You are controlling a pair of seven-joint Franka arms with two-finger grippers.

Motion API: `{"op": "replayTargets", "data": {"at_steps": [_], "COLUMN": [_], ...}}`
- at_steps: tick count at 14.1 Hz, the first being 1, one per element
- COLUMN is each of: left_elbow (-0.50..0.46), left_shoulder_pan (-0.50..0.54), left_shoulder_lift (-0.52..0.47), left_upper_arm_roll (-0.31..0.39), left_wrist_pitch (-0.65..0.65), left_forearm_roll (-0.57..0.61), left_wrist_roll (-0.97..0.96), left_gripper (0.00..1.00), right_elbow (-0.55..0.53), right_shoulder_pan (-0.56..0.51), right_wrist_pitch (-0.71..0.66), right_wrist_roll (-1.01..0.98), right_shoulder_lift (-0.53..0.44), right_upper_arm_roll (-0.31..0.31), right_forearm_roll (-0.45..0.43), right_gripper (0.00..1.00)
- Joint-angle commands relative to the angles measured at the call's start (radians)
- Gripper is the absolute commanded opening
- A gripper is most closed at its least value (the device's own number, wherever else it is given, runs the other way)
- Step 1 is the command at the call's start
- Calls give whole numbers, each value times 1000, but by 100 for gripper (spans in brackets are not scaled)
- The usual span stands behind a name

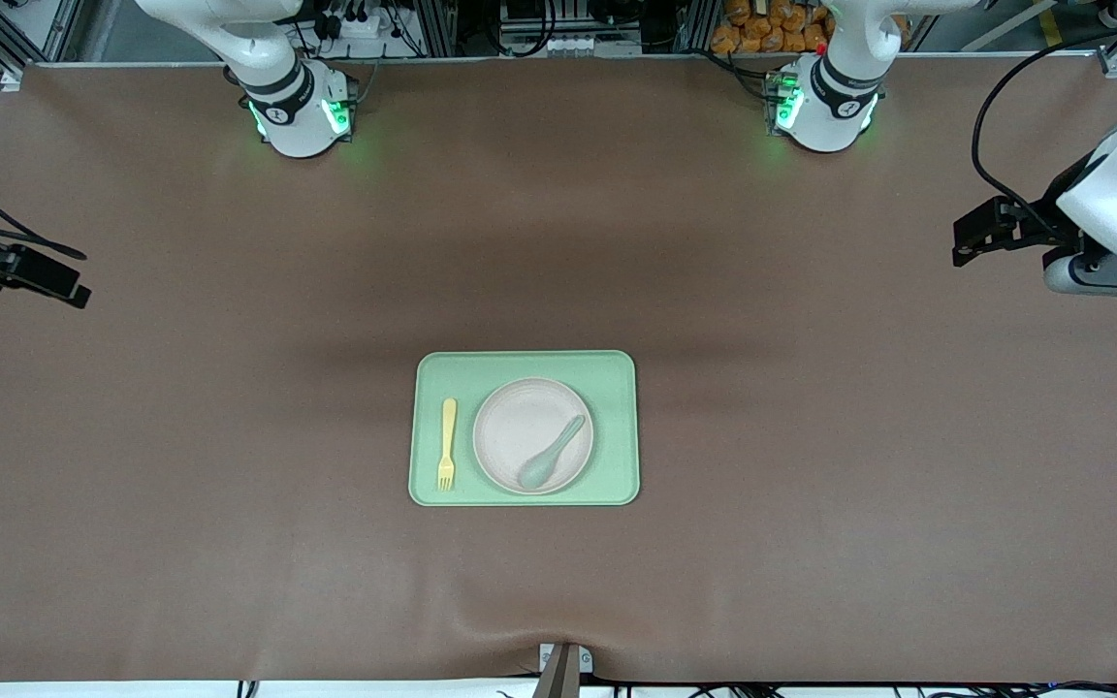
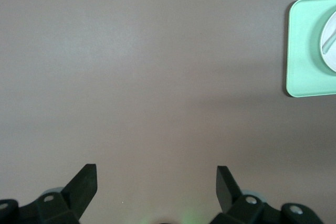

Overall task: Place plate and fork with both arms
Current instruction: 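Open the right gripper and withdraw it from the tray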

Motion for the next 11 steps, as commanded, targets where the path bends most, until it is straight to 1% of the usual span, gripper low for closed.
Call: {"op": "replayTargets", "data": {"at_steps": [1, 2, 4, 7, 9, 11], "left_elbow": [2, 2, 3, 3, 2, 2], "left_shoulder_pan": [-3, -3, -3, -3, -3, -3], "left_shoulder_lift": [-2, -2, -4, -4, -4, -4], "left_upper_arm_roll": [-1, -1, -3, -3, -3, -1], "left_wrist_pitch": [9, 9, 8, 8, 8, 8], "left_forearm_roll": [20, 20, 20, 20, 20, 20], "left_wrist_roll": [-12, -12, -12, -12, -12, -12], "left_gripper": [100, 100, 100, 100, 100, 100], "right_elbow": [39, 54, 55, 18, -69, -216], "right_shoulder_pan": [-19, -5, -15, -34, -42, -49], "right_wrist_pitch": [25, 28, 19, -5, 36, 120], "right_wrist_roll": [-23, -17, -23, -34, -34, -35], "right_shoulder_lift": [1, 9, 3, -40, -97, -189], "right_upper_arm_roll": [21, 23, 23, 26, 23, 23], "right_forearm_roll": [-1, -15, -3, 32, 34, 34], "right_gripper": [100, 100, 100, 100, 100, 100]}}
